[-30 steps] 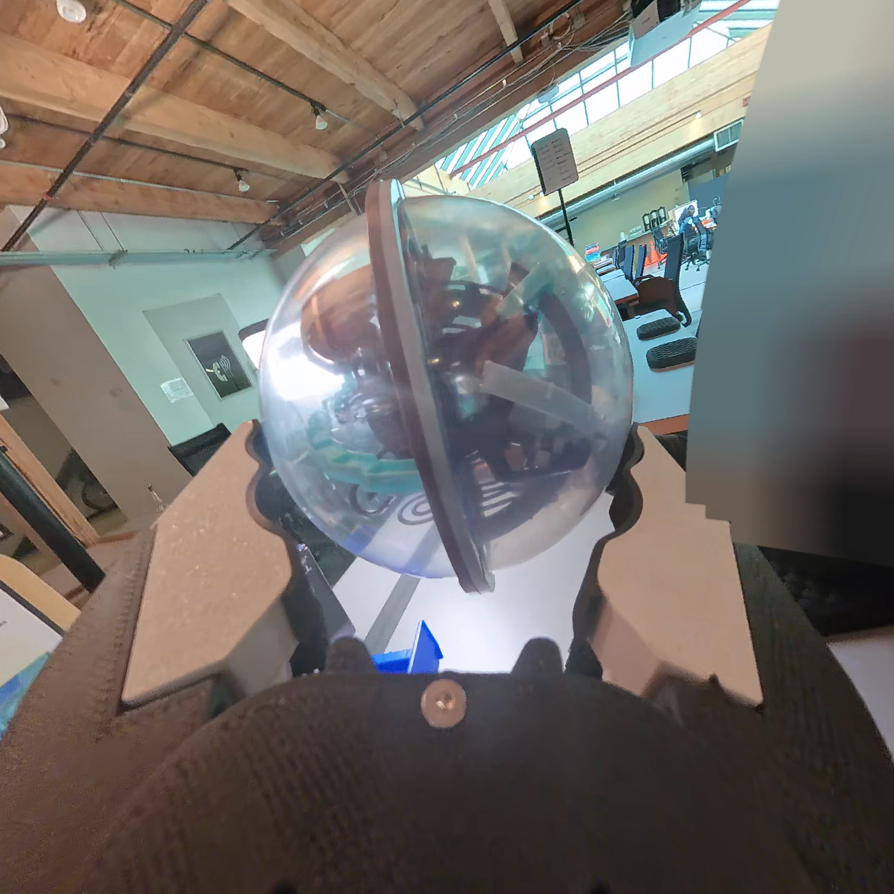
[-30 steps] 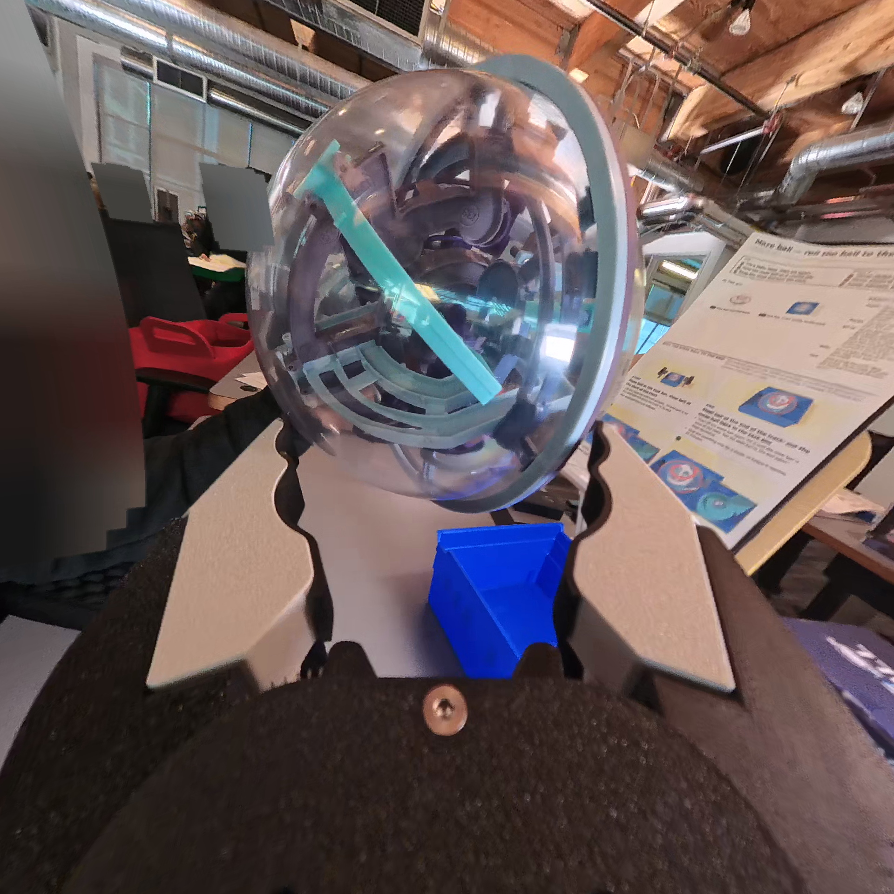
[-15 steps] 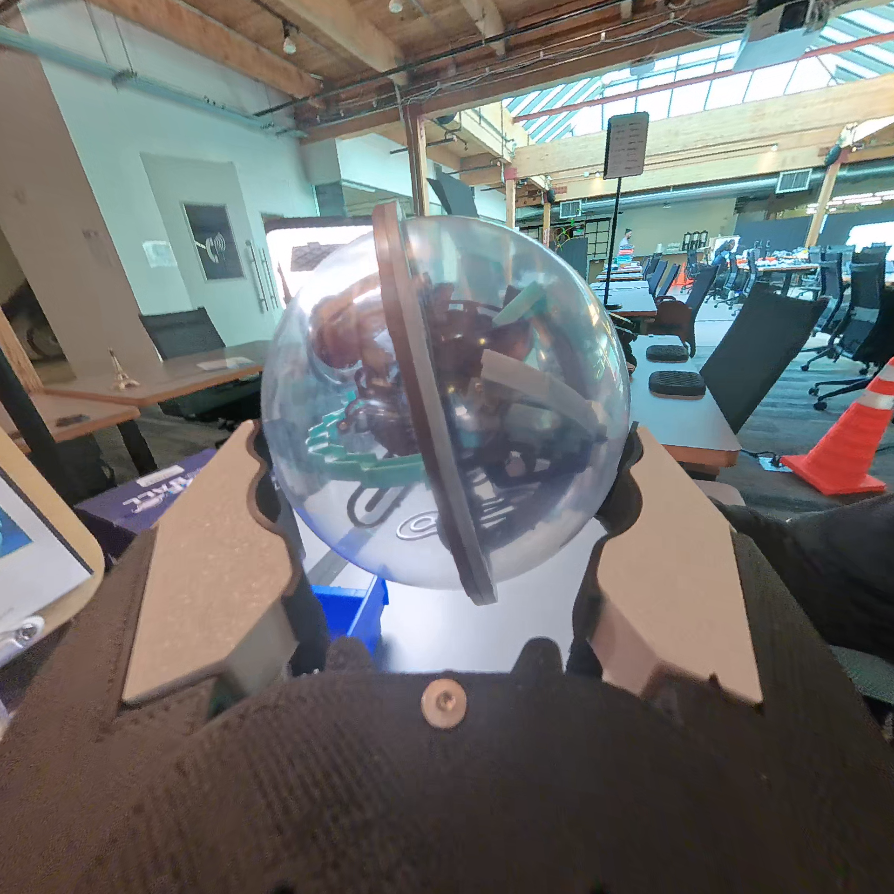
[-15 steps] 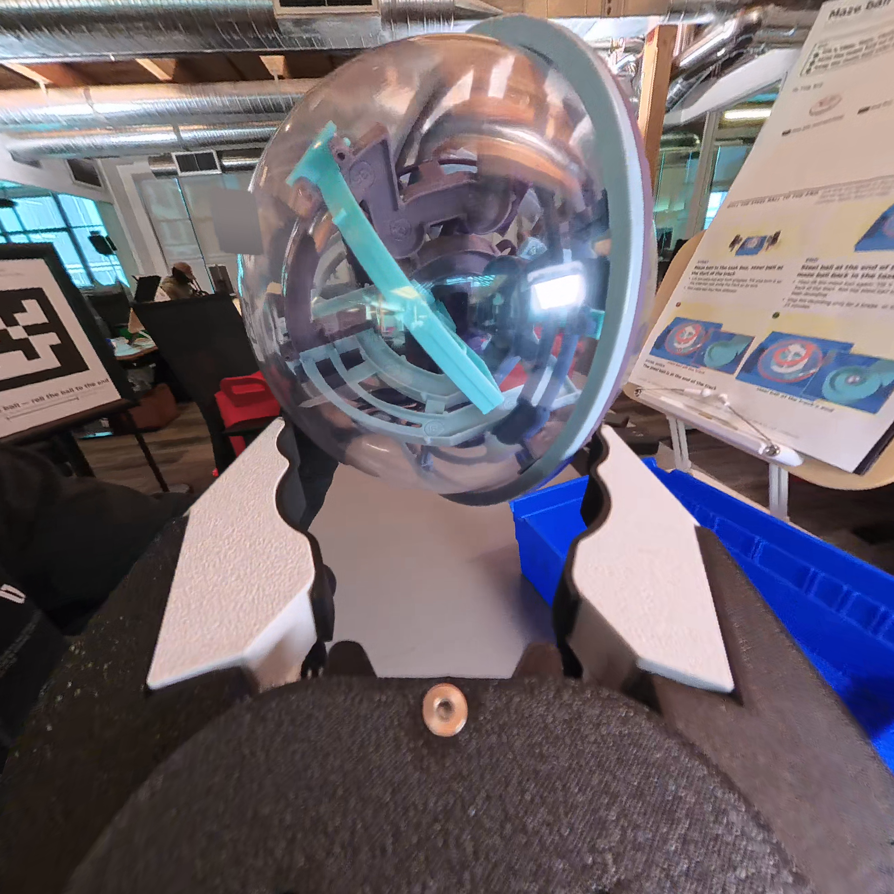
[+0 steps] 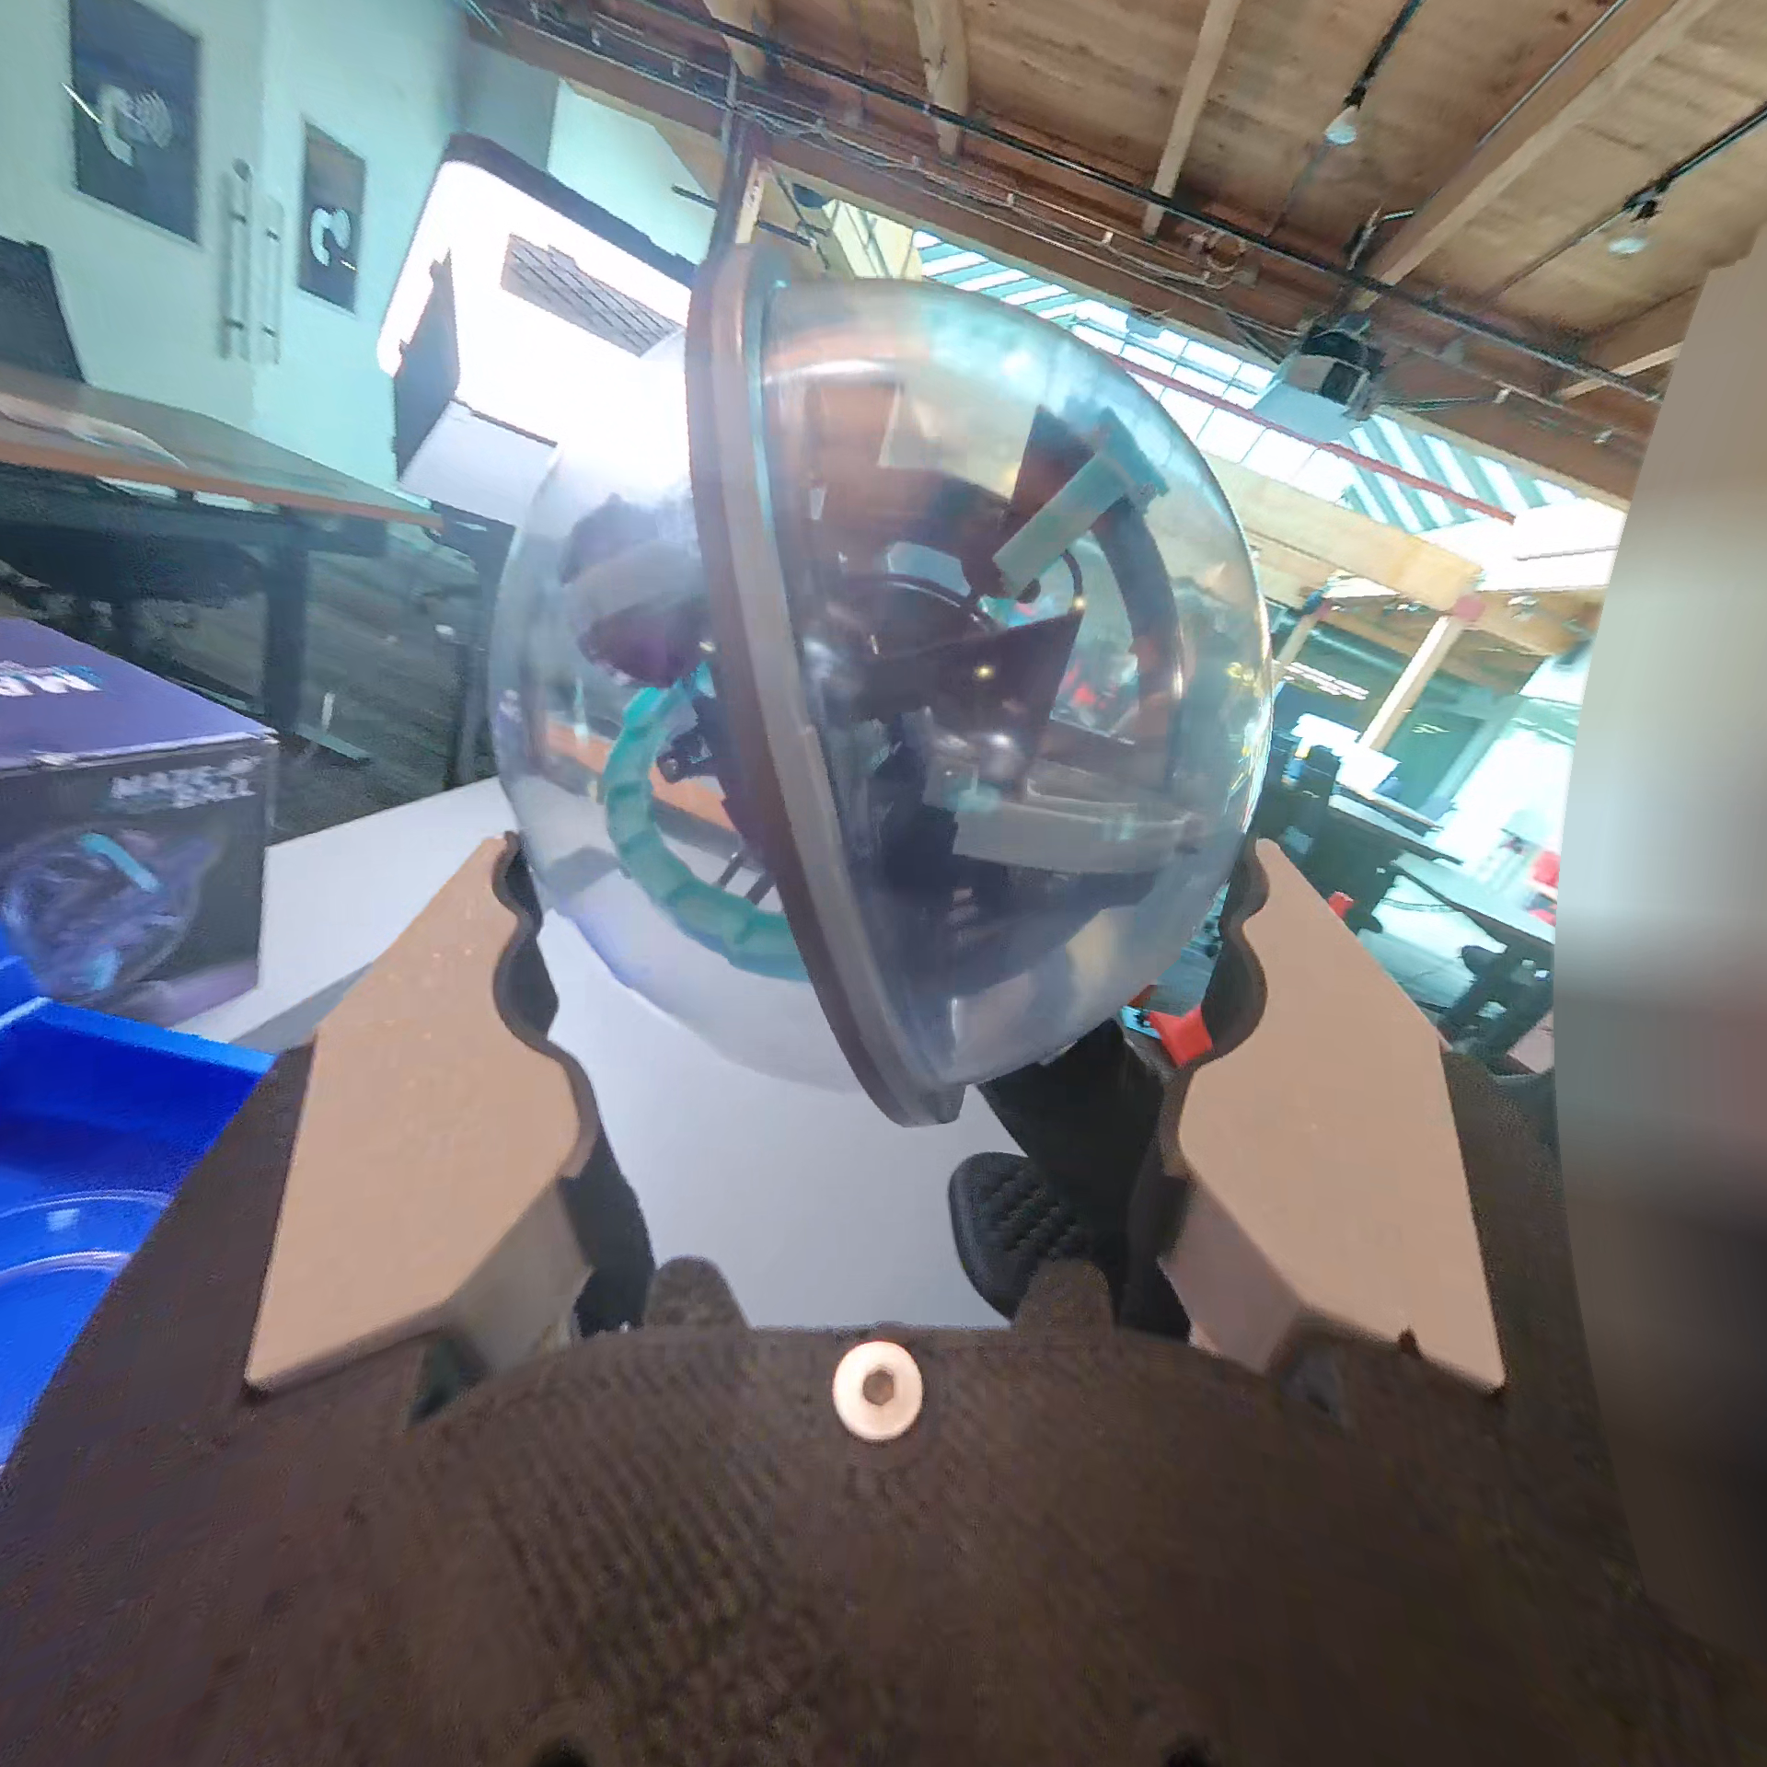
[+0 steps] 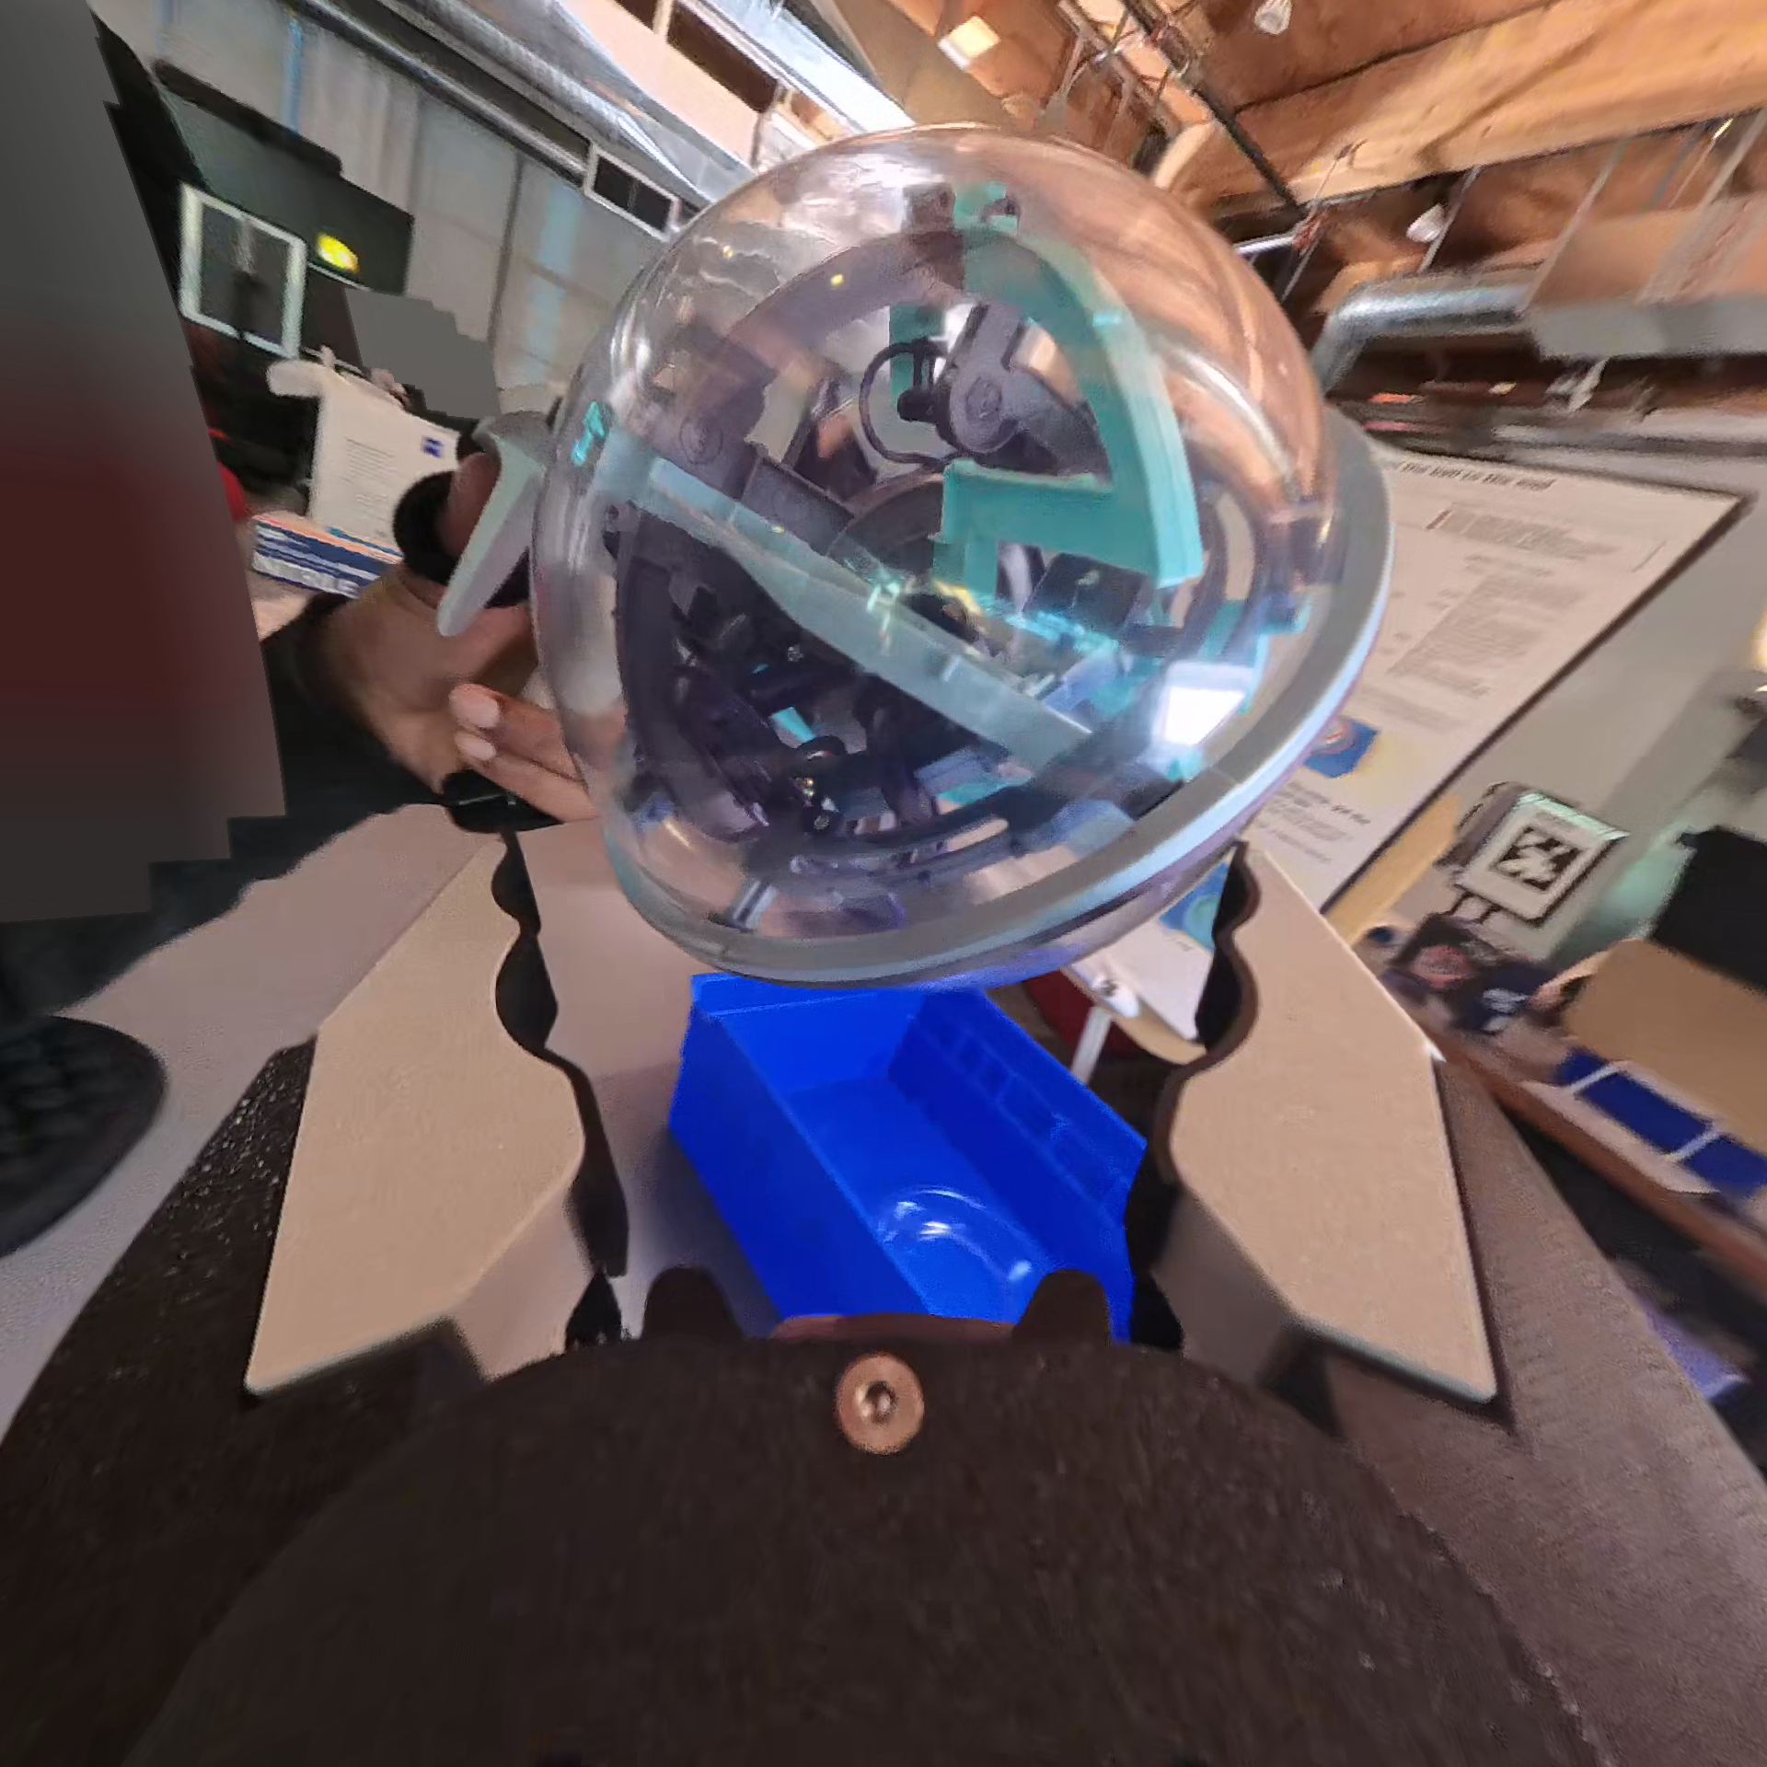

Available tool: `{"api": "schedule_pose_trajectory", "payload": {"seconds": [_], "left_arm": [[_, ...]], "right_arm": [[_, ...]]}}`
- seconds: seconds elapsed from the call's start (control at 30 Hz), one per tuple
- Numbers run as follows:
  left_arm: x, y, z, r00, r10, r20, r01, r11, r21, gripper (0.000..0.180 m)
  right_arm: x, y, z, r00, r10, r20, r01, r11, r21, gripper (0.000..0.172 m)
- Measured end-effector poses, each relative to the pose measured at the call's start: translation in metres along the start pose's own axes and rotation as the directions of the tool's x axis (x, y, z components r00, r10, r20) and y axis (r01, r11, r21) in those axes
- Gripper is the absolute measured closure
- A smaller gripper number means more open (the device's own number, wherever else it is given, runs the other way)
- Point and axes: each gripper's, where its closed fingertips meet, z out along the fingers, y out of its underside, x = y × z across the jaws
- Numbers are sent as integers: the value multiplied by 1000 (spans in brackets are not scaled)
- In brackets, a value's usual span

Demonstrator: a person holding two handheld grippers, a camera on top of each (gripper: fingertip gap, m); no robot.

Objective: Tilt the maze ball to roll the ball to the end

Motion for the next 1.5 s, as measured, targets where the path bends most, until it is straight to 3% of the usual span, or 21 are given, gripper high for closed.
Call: {"api": "schedule_pose_trajectory", "payload": {"seconds": [0.07,0.13,0.37,0.5,0.63,0.77,0.9,1.07,1.27,1.5], "left_arm": [[4,4,4,998,-42,-40,42,999,-12,42],[7,9,8,997,-55,-54,53,998,-30,43],[16,7,10,998,-47,-51,46,999,-24,43],[25,1,10,983,183,0,-183,983,2,40],[30,0,14,901,427,82,-427,904,-12,29],[39,-8,10,819,563,105,-570,821,39,24],[41,-7,5,782,616,97,-621,784,22,22],[30,-5,0,842,532,84,-534,846,-6,23],[21,-9,-2,948,317,34,-318,947,35,24],[21,1,4,976,217,-9,-217,976,-9,25]], "right_arm": [[5,-5,-3,995,-82,-49,83,996,31,35],[5,-6,-4,984,-163,-71,166,985,36,25],[1,-12,-7,985,-161,-68,167,982,85,23],[-2,-16,-5,995,-91,-46,96,988,123,25],[-10,-19,-1,999,27,19,-29,990,140,25],[-20,-17,3,986,131,102,-140,987,82,26],[-28,-11,7,970,194,144,-196,981,2,26],[-28,-9,8,940,303,159,-300,953,-41,30],[-30,-3,6,983,122,139,-118,992,-35,21],[-24,-1,9,992,84,95,-85,996,14,20]]}}
